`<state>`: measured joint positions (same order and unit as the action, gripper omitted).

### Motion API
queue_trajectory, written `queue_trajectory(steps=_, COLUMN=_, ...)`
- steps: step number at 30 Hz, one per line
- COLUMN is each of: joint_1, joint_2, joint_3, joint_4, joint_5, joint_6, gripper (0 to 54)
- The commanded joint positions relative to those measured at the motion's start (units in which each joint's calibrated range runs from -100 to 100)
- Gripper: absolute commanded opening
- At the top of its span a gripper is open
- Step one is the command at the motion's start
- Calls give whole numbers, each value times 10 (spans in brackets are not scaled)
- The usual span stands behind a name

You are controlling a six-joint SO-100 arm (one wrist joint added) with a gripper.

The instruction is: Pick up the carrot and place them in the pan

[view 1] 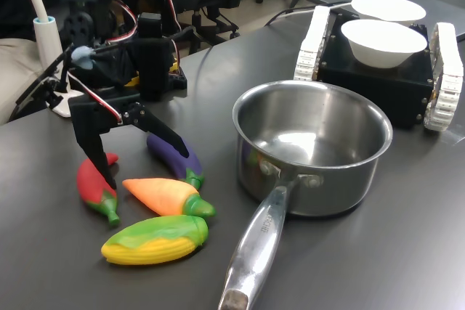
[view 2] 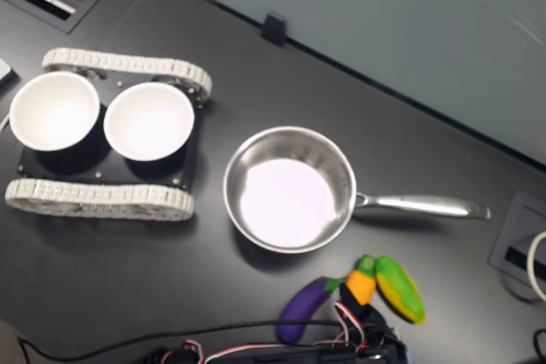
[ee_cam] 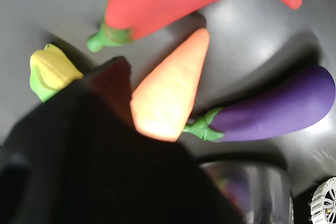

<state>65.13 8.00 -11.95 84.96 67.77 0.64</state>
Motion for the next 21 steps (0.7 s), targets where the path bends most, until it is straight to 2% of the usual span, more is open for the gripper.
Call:
queue_trajectory(steps=1, joint_1=-2, joint_2=0, joint_3=-65, joint_4=-24, joint_5=11, joint_6=2, gripper=438)
queue_trajectory(steps=10, joint_1=-15, joint_2=46, joint_3=-106, joint_4=-29, joint_5=7, joint_6=-3, gripper=416)
queue_trajectory(steps=21, joint_1=-25, joint_2=43, joint_3=-91, joint_4=-27, joint_5=-10, joint_6=-20, gripper=404)
